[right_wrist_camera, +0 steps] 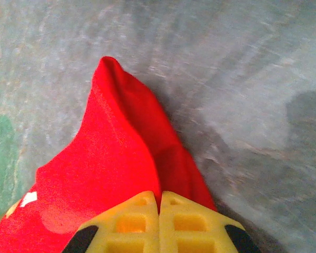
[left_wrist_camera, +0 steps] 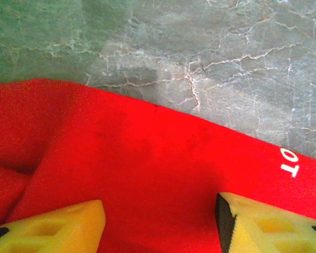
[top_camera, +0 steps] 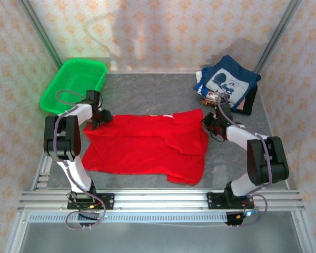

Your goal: Fold and stack the t-shirts

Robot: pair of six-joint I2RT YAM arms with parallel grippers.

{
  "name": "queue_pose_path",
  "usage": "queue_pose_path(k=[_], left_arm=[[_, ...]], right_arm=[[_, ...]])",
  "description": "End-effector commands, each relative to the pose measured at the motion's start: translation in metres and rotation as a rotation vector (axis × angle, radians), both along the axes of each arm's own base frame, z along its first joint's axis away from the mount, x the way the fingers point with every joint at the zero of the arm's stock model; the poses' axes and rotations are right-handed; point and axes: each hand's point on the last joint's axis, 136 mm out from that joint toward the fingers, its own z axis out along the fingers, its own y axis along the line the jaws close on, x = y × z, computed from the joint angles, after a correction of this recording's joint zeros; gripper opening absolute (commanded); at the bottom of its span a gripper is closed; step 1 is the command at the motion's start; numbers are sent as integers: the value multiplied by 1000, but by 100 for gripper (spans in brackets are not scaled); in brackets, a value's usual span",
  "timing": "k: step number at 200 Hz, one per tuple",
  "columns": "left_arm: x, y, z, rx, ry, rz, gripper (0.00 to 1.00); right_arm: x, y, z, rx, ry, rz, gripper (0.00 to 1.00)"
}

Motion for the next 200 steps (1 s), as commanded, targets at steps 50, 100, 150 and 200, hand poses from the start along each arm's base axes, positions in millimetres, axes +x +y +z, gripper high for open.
queue_pose_path(k=[50, 100, 150, 200], left_arm=[[-26, 21, -18, 41, 140, 57, 60], [-9, 4, 8, -57, 35, 44, 61], [22, -27, 69, -166, -134, -12, 63], [34, -28, 72, -161, -131, -27, 63]], right_arm=[[-22, -13, -36, 1, 146, -107, 0], [-16, -13, -22, -3, 142, -104, 26], [8, -10, 21, -44, 52, -36, 48], [49, -3, 17, -91, 66, 57, 51]])
